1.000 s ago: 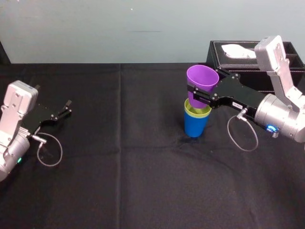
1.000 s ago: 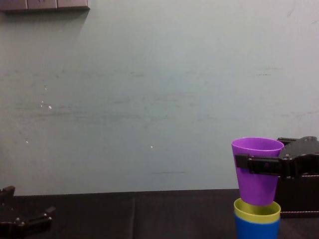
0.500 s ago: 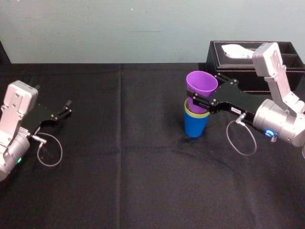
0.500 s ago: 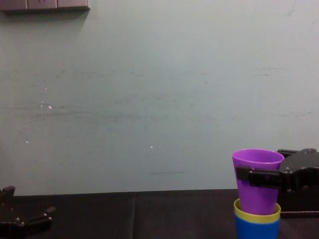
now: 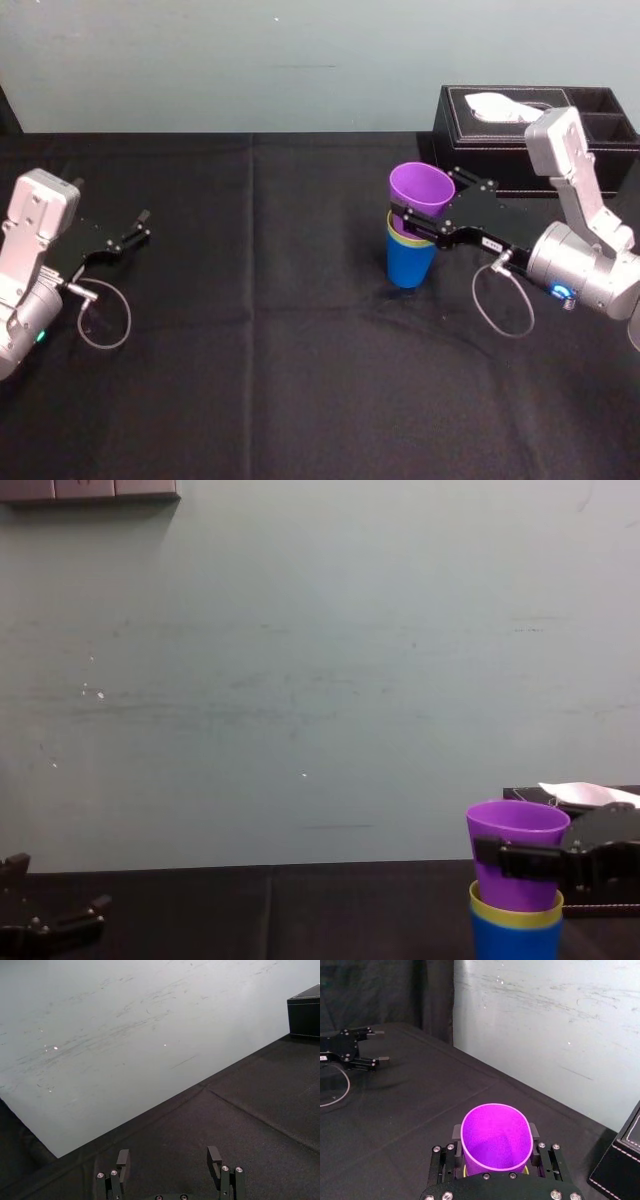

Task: Stack the three plastic cups sequentially using one hand.

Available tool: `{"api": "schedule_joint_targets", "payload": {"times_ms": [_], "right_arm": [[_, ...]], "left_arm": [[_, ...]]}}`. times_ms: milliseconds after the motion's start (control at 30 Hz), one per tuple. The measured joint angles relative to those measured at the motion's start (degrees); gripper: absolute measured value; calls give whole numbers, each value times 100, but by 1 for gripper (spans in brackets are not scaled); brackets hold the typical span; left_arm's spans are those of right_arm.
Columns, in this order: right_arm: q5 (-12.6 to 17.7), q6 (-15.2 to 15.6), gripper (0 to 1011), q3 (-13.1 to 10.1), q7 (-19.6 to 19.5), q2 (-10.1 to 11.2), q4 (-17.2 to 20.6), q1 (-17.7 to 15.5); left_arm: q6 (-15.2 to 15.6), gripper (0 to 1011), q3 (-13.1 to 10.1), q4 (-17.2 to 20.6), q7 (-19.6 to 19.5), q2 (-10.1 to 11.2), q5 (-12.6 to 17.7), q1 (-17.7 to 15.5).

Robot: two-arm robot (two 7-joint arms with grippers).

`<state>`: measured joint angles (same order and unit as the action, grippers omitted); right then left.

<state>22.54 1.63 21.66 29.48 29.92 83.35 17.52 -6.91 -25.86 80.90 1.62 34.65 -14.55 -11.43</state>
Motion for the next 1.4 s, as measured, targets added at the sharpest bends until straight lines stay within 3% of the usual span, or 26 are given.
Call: {"api": "schedule_joint_targets", "payload": {"times_ms": [1400], "right_arm": [[-217, -159, 728, 15, -31, -116, -258, -79]], "left_arm": [[0, 1011, 0, 0, 0, 0, 0, 0]]}}
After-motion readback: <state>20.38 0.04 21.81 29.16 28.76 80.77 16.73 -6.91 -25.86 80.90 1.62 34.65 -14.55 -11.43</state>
